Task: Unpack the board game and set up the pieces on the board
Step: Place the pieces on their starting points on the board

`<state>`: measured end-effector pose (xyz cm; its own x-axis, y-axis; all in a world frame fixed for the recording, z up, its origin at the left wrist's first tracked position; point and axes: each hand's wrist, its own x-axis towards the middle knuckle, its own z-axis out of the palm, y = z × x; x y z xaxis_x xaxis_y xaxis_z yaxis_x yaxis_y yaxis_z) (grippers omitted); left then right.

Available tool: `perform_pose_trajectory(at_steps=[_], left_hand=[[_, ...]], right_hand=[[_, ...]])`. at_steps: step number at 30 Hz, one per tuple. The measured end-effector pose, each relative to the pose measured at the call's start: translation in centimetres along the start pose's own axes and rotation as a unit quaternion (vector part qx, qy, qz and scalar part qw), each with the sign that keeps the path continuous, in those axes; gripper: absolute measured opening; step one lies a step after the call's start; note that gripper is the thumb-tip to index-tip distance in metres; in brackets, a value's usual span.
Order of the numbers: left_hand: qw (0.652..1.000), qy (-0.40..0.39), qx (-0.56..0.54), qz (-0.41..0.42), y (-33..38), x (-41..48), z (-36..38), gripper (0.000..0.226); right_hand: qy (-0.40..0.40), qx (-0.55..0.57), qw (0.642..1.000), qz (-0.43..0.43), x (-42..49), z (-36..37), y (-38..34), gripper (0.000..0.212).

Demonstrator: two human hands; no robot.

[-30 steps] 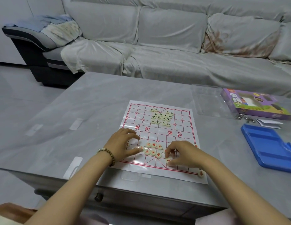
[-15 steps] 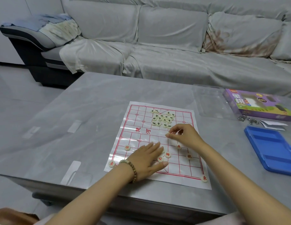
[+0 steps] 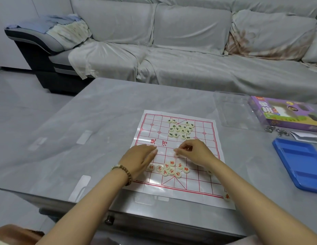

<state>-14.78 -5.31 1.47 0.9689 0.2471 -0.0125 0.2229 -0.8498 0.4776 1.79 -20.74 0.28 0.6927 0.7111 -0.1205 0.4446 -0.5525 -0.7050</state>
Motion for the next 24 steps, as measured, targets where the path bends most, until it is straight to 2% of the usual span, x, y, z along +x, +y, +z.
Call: perform_pose_trajectory(at_steps=[1,4,7,8,11,12,20,22,24], left_hand=[[1.0,-0.005,0.011,0.0,-0.15,-0.07,-0.01,0.078],[0.999,-0.026,0.042,-0.016,-0.44,0.02,0.32,0.054],[0.998,-0.032,0.048,-0.017,-0.33,0.0,0.46,0.05],[0.998,-0.035,0.045,-0.017,-0.35,-0.05,0.38,0.054],[0.999,-0.023,0.037,-0.008,-0.43,-0.23,0.16,0.089],[0.999,-0.02,0.035,-0.008,-0.46,-0.25,0.17,0.095],[0.999,-0.025,0.037,-0.014,-0.62,-0.26,0.22,0.1],[0.999,-0.032,0.04,-0.015,-0.57,-0.21,0.21,0.092],[0.998,-0.037,0.039,-0.022,-0.61,-0.09,0.28,0.065]], right_hand=[[-0.004,0.003,1.0,-0.002,-0.02,-0.22,0.02,0.018],[-0.015,-0.011,1.0,-0.009,-0.14,-0.52,0.09,0.013],[-0.019,-0.014,1.0,-0.016,-0.2,-0.34,-0.05,0.011],[-0.02,-0.016,1.0,-0.018,-0.2,-0.29,-0.1,0.012],[-0.018,-0.022,0.999,-0.025,-0.28,-0.2,-0.18,0.014],[-0.017,-0.025,0.999,-0.026,-0.31,-0.15,-0.17,0.014],[-0.015,-0.037,0.999,-0.023,-0.53,-0.39,-0.34,0.02],[-0.034,-0.038,0.998,-0.029,-0.64,-0.76,-0.24,0.025],[-0.038,-0.038,0.998,-0.03,-0.81,-0.8,-0.09,0.025]])
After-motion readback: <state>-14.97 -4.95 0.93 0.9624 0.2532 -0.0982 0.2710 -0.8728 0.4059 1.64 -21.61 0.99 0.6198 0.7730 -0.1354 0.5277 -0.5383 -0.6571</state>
